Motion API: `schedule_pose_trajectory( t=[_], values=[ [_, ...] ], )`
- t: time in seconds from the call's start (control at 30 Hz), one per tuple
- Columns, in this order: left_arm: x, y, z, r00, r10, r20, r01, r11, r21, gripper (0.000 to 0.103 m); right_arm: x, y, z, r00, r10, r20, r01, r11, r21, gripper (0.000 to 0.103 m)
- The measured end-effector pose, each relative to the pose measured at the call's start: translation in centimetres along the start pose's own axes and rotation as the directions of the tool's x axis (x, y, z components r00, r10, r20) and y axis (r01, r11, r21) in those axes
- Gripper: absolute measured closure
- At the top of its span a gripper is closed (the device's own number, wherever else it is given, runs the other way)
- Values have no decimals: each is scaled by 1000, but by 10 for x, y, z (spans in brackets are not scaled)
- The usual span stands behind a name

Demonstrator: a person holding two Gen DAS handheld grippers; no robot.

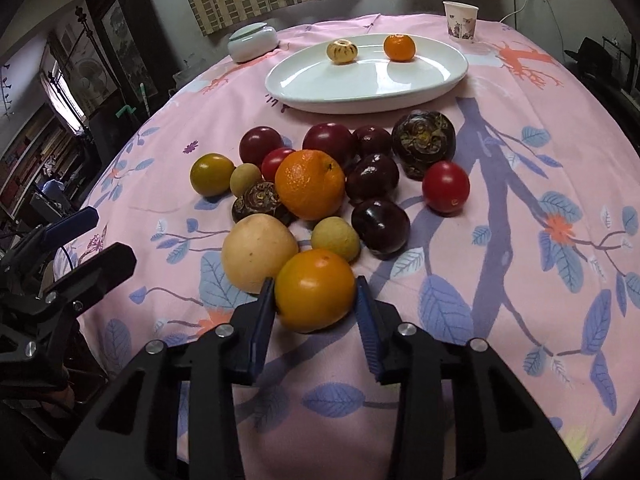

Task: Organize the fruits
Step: 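Grasp the pale pear with the left tool while the right tool grasps an orange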

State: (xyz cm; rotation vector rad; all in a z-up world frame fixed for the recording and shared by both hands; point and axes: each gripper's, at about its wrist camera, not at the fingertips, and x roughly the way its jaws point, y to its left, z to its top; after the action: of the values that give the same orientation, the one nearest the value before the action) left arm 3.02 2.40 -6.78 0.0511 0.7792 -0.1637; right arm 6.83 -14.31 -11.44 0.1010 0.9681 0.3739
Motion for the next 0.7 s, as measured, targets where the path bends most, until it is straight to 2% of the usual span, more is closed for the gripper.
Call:
schedule_pose_trajectory(
  t=[0.23, 0.5, 0.57, 0.6, 0.63, 0.7],
  values=[
    [15, -35, 0, 997, -72, -39, 74, 996, 40, 2, -47, -16, -7, 991, -92, 96, 92, 996, 12, 63],
    [47, -67, 5, 995, -74, -69, 75, 997, 15, 3, -62, -44, -24, 992, -90, 93, 86, 995, 41, 63],
    [55, -73, 4, 994, -73, -86, 74, 997, 12, 9, -64, -50, -26, 991, -91, 93, 87, 995, 50, 63],
    [60, -76, 3, 992, -73, -99, 75, 997, 12, 23, -65, -53, -26, 991, -92, 94, 87, 995, 55, 63],
    [64, -78, 2, 990, -78, -114, 79, 997, 9, 44, -65, -55, -26, 991, -91, 96, 85, 995, 58, 63],
    [74, -78, 1, 987, -76, -141, 77, 997, 0, 58, -66, -58, -27, 991, -88, 99, 82, 995, 63, 63]
  ],
)
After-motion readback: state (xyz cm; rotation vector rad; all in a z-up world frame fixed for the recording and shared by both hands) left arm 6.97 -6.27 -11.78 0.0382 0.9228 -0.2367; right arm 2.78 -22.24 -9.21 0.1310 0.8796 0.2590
